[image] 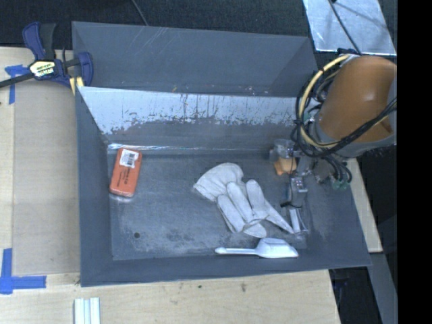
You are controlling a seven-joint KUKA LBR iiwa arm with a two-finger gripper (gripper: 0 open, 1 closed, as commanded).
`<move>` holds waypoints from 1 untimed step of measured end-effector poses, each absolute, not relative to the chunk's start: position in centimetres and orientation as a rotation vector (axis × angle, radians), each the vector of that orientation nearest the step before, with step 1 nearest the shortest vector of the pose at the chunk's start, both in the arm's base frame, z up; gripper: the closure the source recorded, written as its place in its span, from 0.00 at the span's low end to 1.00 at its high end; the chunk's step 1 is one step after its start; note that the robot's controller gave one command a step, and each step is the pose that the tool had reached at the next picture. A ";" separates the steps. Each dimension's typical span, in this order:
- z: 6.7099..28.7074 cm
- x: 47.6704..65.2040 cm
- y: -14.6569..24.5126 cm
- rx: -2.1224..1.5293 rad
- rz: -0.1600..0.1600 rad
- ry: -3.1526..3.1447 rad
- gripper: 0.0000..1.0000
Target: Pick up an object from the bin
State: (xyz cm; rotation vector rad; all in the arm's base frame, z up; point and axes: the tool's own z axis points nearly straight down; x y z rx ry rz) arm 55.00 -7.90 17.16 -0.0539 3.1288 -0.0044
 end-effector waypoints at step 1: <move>12.2 58.8 -4.2 0.110 0.000 3.132 0.00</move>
Offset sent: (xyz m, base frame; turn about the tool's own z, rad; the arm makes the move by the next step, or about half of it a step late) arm 0.0142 0.0718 -0.0798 0.3920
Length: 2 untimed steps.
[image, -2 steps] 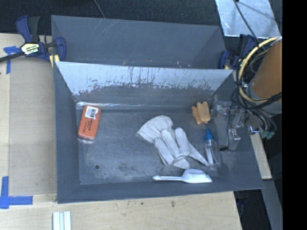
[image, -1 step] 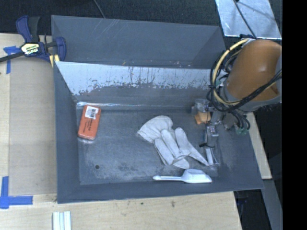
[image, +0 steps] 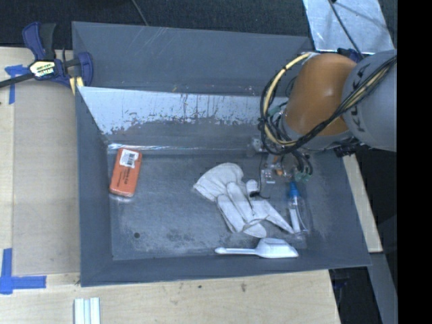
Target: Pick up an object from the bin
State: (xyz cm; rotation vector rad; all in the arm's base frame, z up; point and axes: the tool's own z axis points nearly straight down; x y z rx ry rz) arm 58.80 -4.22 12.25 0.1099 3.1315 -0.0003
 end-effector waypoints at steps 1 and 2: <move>10.2 58.4 -2.1 0.416 0.002 3.110 0.00; 7.4 60.6 0.1 0.279 -0.001 3.115 1.00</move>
Offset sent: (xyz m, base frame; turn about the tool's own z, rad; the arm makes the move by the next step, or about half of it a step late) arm 0.0142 0.0450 -0.0525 0.1079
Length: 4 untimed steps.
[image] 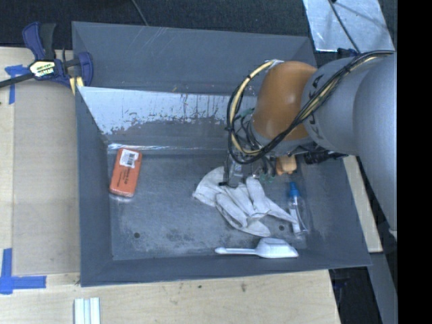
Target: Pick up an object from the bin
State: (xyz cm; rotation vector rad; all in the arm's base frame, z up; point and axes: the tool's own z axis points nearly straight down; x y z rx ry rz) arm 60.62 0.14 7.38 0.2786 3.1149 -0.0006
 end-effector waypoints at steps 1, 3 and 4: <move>7.4 60.6 0.1 0.277 -0.001 3.115 1.00; 7.4 61.0 -3.0 -0.028 0.000 3.138 0.00; 7.1 61.1 -3.2 -0.029 0.000 3.138 0.00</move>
Offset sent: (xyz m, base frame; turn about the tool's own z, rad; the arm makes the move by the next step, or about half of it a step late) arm -0.0303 -0.0005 0.1400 0.0015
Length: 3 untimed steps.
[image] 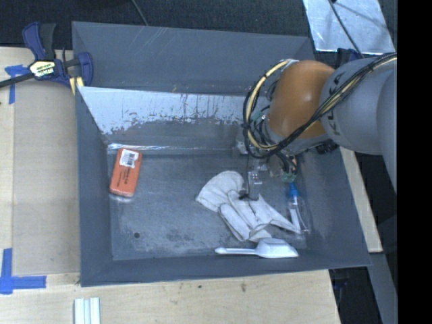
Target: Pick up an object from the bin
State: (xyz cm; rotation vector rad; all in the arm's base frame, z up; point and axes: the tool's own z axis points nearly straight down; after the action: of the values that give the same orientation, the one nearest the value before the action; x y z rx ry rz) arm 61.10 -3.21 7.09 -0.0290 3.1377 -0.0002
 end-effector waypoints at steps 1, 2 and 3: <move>7.1 61.3 -1.7 -0.196 -0.006 3.131 0.00; 7.2 58.6 2.6 -0.276 0.001 3.121 1.00; 7.2 58.6 2.6 -0.277 0.001 3.121 1.00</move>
Offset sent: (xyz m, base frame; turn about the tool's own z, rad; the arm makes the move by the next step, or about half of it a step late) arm -0.0277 0.0580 -0.0009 -0.1578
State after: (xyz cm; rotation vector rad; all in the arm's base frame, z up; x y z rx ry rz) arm 58.57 2.62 7.23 -0.2765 3.1210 0.0011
